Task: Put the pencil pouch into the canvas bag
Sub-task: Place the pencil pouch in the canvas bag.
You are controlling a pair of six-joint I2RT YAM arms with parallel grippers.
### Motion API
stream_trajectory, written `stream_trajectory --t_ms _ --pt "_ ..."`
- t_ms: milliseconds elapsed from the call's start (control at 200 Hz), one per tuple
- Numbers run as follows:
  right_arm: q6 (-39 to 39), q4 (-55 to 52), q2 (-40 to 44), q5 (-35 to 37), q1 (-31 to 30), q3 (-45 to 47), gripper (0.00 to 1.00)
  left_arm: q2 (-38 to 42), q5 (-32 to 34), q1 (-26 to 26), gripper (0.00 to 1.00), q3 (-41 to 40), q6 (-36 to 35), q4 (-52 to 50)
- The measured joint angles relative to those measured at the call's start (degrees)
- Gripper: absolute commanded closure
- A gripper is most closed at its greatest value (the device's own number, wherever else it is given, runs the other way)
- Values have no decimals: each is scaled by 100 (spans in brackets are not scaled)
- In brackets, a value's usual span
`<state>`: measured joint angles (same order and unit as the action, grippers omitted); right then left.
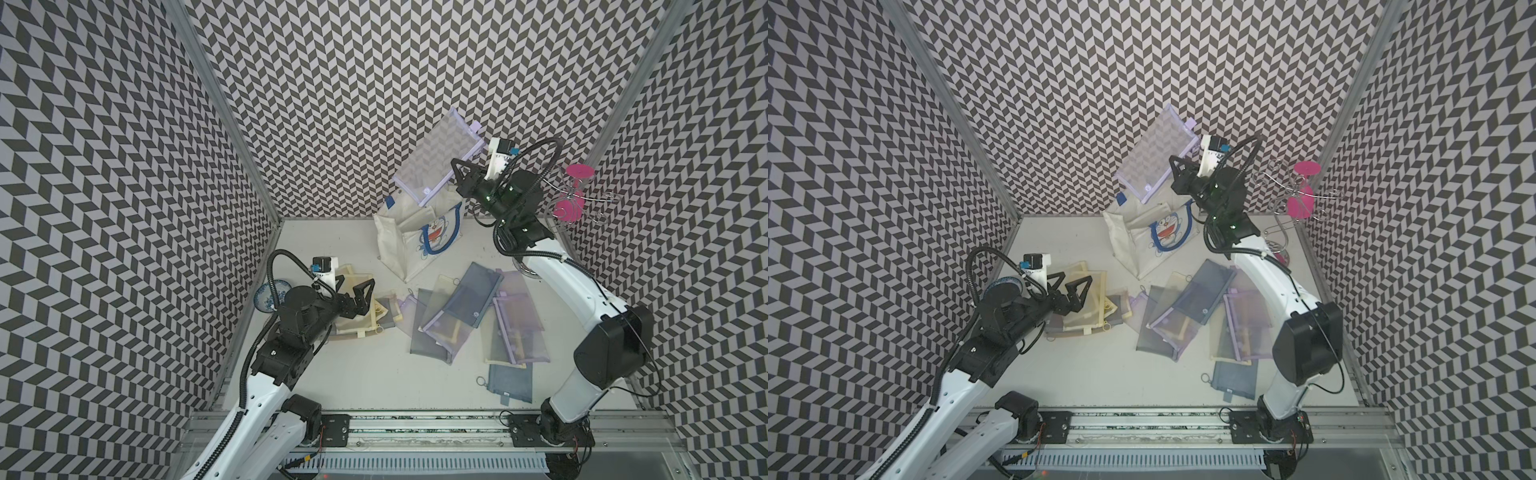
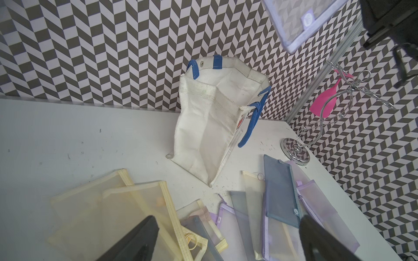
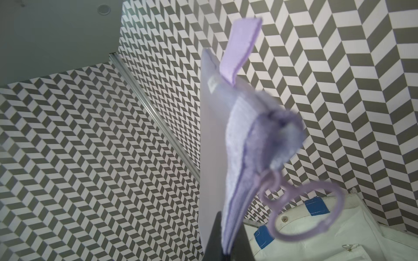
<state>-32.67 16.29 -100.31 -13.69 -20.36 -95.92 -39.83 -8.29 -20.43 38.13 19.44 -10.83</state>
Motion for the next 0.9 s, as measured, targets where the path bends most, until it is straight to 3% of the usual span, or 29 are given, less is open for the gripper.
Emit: stream_trajectory --t_ms 200,396,901 --pt "-407 2 -1325 129 70 -927 100 26 9 22 2 0 15 -2" --pt "-614 -2 -2094 258 22 -1016 100 87 11 22 2 0 15 -4" --pt "-496 146 -2347 382 -52 -861 100 83 2 116 3 0 15 -4"
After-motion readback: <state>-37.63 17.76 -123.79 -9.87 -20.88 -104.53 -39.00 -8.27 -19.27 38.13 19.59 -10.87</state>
